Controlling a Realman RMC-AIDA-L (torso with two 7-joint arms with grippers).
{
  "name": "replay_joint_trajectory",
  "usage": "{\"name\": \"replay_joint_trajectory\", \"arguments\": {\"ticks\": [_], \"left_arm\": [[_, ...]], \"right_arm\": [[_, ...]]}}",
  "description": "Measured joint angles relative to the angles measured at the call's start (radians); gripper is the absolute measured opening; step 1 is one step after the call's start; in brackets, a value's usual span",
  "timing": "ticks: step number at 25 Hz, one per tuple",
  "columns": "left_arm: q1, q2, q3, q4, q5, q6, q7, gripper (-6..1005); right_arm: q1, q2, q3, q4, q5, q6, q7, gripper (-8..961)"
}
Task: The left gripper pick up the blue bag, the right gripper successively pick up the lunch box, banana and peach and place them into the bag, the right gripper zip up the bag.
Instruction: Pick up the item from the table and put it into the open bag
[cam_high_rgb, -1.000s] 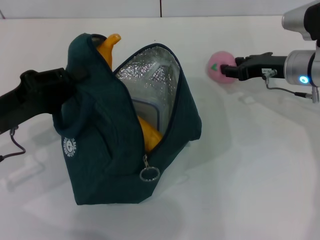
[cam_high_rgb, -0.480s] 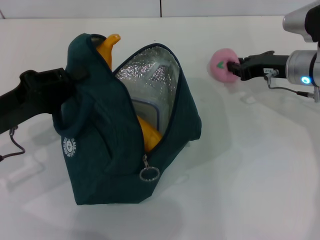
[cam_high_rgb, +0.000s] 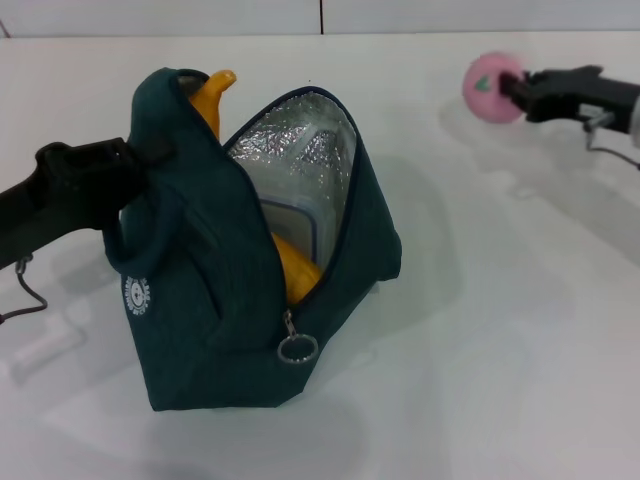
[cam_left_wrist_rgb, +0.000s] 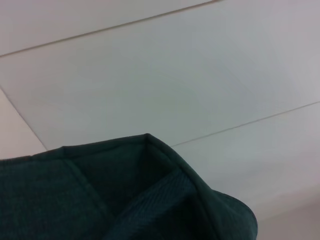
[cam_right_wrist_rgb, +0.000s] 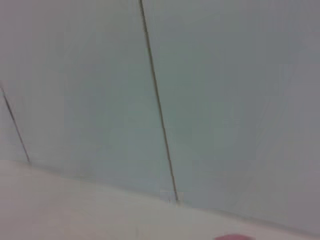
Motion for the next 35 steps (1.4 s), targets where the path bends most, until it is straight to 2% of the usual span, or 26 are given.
{"name": "replay_joint_trajectory", "arguments": {"ticks": [3, 4, 5, 7, 10, 13, 18, 23, 35], "left_arm": [[0.002, 0.0, 0.0, 0.0, -0.001, 0.0, 0.0, 36], [0.002, 0.0, 0.0, 0.001, -0.001, 0.0, 0.001, 36], [0.002, 0.0, 0.0, 0.001, -0.001, 0.0, 0.001, 36], [0.002, 0.0, 0.0, 0.001, -0.001, 0.0, 0.001, 36], [0.002, 0.0, 0.0, 0.001, -0.001, 0.0, 0.003, 37], [0.0, -0.001, 0.0, 0.001, -0.001, 0.0, 0.004, 37], [-0.001, -0.002, 0.0, 0.0, -0.002, 0.0, 0.008, 36], [-0.006, -0.004, 0.0, 0.0, -0.004, -0.005, 0.009, 36], [-0.006, -0.003, 0.0, 0.0, -0.005, -0.006, 0.009, 36]], "right_arm": [[-0.045, 0.019, 0.137, -0.047, 0.022, -0.171, -0.057, 114], [-0.045, 0.019, 0.137, -0.047, 0.022, -0.171, -0.057, 107], [-0.051, 0.021, 0.189, -0.048, 0.067, -0.281, -0.082, 101], [-0.048, 0.018, 0.206, -0.037, 0.144, -0.404, -0.11, 87], [-0.032, 0.02, 0.203, -0.032, 0.184, -0.504, -0.126, 51], [0.015, 0.024, 0.167, -0.018, 0.187, -0.579, -0.123, 40], [0.101, 0.029, 0.047, 0.028, 0.188, -0.601, -0.118, 33], [0.129, 0.034, -0.045, 0.034, 0.189, -0.592, -0.118, 34], [0.105, 0.032, -0.057, 0.049, 0.251, -0.581, -0.131, 50]]}}
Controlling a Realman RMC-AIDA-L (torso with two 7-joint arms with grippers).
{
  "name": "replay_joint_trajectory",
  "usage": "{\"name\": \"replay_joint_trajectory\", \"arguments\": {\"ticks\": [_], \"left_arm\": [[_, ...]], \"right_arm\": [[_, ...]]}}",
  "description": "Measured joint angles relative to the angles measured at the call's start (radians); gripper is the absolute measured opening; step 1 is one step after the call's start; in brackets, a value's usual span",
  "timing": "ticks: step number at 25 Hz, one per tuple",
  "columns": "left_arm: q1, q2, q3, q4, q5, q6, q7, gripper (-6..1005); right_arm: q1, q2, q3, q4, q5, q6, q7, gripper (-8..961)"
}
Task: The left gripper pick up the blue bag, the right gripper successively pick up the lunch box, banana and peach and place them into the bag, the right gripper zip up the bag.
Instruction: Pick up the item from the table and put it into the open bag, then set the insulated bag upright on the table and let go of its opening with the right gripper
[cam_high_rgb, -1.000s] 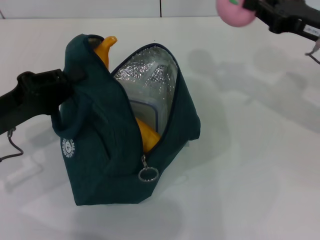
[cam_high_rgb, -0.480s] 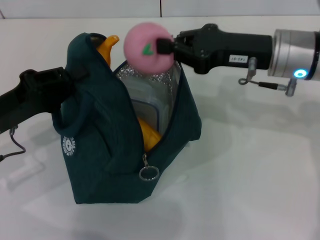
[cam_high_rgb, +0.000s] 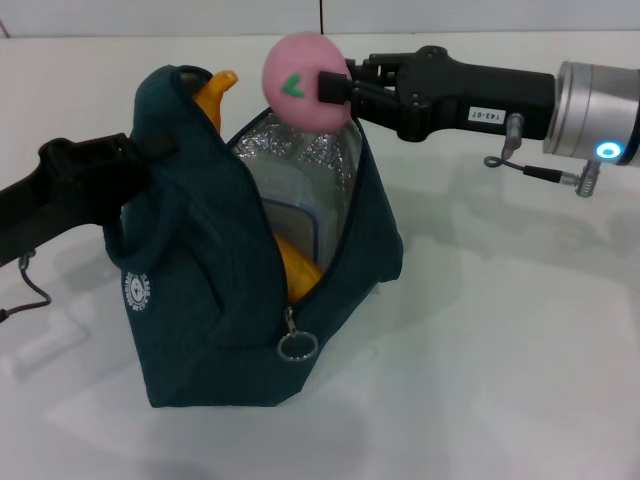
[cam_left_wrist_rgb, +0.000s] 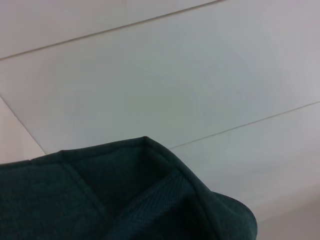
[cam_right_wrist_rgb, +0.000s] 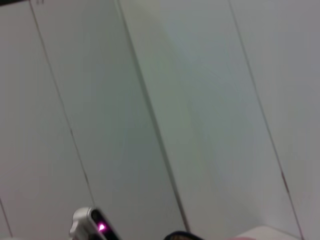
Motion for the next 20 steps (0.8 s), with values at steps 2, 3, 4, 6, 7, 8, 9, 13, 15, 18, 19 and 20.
{"name": "replay_joint_trajectory", "arguments": {"ticks": [2, 3, 4, 6, 7, 8, 9, 13, 15, 18, 19, 20], "left_arm": [[0.001, 0.0, 0.0, 0.0, 0.0, 0.0, 0.0, 36], [0.001, 0.0, 0.0, 0.0, 0.0, 0.0, 0.0, 36], [0.0, 0.0, 0.0, 0.0, 0.0, 0.0, 0.0, 36], [-0.001, -0.001, 0.0, 0.0, 0.0, 0.0, 0.0, 36], [-0.002, -0.001, 0.0, 0.0, 0.0, 0.0, 0.0, 36], [-0.002, -0.001, 0.0, 0.0, 0.0, 0.0, 0.0, 36], [-0.001, -0.001, 0.0, 0.0, 0.0, 0.0, 0.0, 36], [0.002, -0.001, 0.0, 0.001, 0.0, 0.0, 0.0, 36], [0.004, -0.001, 0.0, 0.002, 0.0, 0.0, 0.0, 36], [0.006, -0.001, 0.0, 0.003, 0.0, 0.001, 0.0, 36], [0.006, -0.001, 0.0, 0.003, 0.0, 0.001, 0.0, 36], [0.006, -0.001, 0.0, 0.003, 0.0, 0.001, 0.0, 36]], "right_arm": [[-0.002, 0.0, 0.0, 0.002, 0.008, 0.0, -0.005, 122], [-0.003, 0.0, 0.0, 0.003, 0.011, 0.0, -0.008, 191], [-0.004, 0.0, -0.001, 0.004, 0.012, 0.0, -0.01, 259], [-0.005, 0.0, -0.002, 0.006, 0.012, 0.0, -0.011, 351], [-0.005, 0.0, -0.002, 0.006, 0.012, 0.001, -0.011, 397], [-0.005, 0.0, -0.002, 0.007, 0.013, 0.003, -0.011, 443], [-0.005, 0.0, -0.003, 0.007, 0.013, 0.004, -0.011, 489], [-0.012, -0.001, 0.0, 0.006, 0.025, 0.006, -0.011, 534], [-0.028, -0.004, 0.002, 0.005, 0.061, 0.015, -0.004, 557], [-0.065, -0.011, 0.016, 0.008, 0.106, 0.043, 0.06, 590], [-0.077, -0.012, 0.022, 0.009, 0.108, 0.054, 0.094, 602], [-0.087, -0.013, 0.027, 0.012, 0.107, 0.064, 0.13, 613]]}}
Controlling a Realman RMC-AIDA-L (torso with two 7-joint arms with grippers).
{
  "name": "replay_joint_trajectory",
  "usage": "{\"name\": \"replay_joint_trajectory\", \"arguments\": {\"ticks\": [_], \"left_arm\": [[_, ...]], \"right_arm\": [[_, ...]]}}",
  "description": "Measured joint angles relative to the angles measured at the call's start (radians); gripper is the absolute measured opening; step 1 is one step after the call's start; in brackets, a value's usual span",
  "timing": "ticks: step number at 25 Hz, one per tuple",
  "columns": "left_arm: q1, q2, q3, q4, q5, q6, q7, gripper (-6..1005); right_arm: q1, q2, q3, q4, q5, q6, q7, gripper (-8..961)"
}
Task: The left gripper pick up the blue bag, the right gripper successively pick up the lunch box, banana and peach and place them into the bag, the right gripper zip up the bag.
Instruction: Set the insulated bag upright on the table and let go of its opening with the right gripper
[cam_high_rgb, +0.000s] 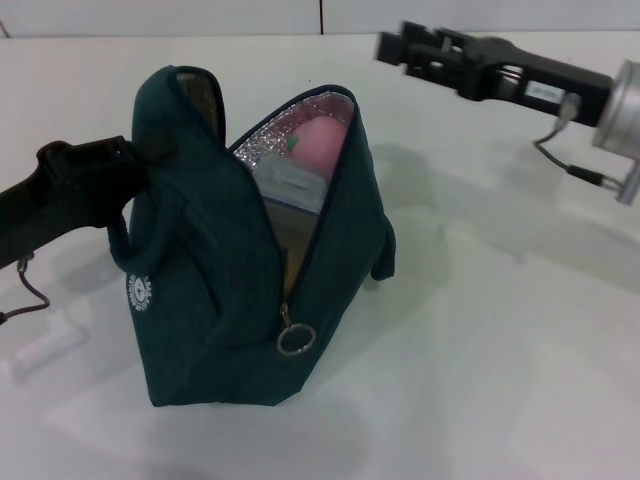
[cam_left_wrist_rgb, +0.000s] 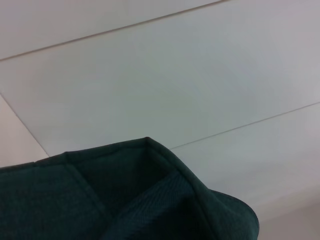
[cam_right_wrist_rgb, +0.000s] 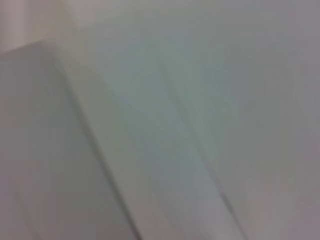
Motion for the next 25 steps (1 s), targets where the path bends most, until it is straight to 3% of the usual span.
{"name": "replay_joint_trajectory", "arguments": {"ticks": [5, 9, 18, 25], "left_arm": [[0.0, 0.001, 0.0, -0.001, 0.0, 0.001, 0.0, 36], [-0.002, -0.001, 0.0, -0.002, 0.0, 0.0, 0.0, 36], [-0.001, -0.002, 0.0, -0.002, 0.0, 0.0, 0.0, 36], [-0.004, -0.003, 0.0, -0.002, 0.003, 0.0, 0.0, 37]], "right_arm": [[-0.022, -0.014, 0.001, 0.07, -0.01, 0.017, 0.213, 607], [0.001, -0.006, -0.003, 0.149, -0.024, 0.001, 0.335, 606], [0.053, 0.002, -0.006, 0.227, -0.024, -0.038, 0.435, 606], [0.084, -0.013, -0.006, 0.228, -0.041, -0.034, 0.521, 606]]}}
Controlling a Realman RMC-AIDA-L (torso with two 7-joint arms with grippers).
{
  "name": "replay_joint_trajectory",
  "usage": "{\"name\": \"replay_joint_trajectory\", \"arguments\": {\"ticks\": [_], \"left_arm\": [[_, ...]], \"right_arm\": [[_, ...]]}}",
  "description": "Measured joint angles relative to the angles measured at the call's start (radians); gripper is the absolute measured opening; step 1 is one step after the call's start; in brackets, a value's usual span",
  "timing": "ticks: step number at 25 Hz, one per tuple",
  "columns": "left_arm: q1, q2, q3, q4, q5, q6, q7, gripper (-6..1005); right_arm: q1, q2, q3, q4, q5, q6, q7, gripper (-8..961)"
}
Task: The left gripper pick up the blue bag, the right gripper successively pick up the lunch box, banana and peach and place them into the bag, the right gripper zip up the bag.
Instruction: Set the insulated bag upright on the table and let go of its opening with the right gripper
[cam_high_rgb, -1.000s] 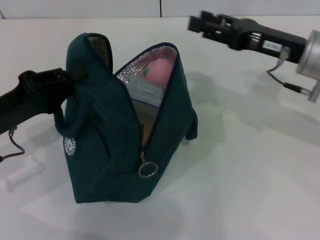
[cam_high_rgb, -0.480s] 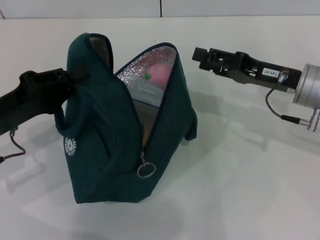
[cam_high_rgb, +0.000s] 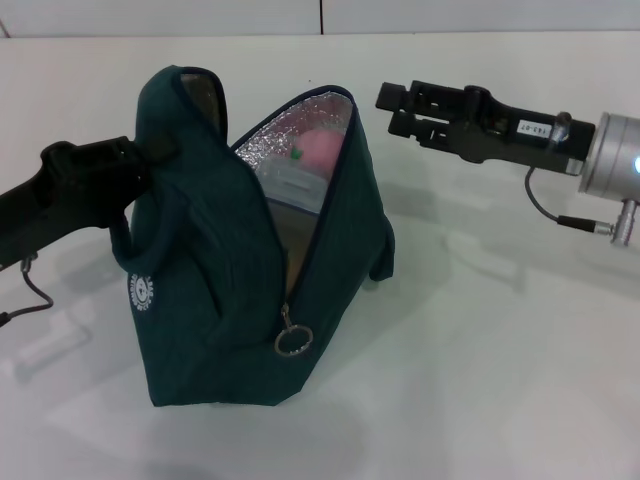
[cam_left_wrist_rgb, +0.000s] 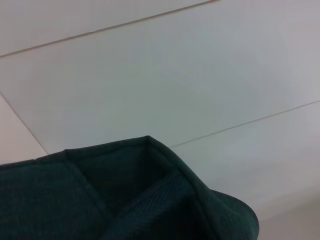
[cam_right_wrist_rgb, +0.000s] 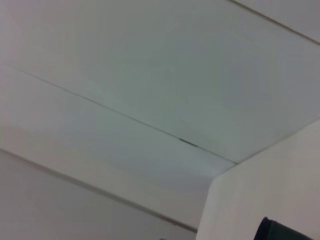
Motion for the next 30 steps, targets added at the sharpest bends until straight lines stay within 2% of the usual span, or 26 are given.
{"name": "replay_joint_trajectory", "arguments": {"ticks": [8, 14, 21, 30], "left_arm": [[0.0, 0.0, 0.0, 0.001, 0.004, 0.0, 0.0, 37], [0.003, -0.001, 0.004, 0.001, 0.005, 0.0, 0.003, 37], [0.002, -0.006, 0.008, -0.002, 0.005, 0.001, 0.009, 37], [-0.008, -0.025, 0.009, -0.003, 0.015, 0.002, 0.019, 37]], "right_arm": [[0.076, -0.015, 0.004, 0.016, -0.135, 0.029, 0.129, 607], [0.117, -0.012, 0.003, 0.058, -0.153, 0.03, 0.139, 607], [0.111, -0.006, 0.02, 0.041, -0.144, -0.004, 0.141, 606], [0.115, -0.006, 0.031, 0.05, -0.143, -0.002, 0.141, 606]]}}
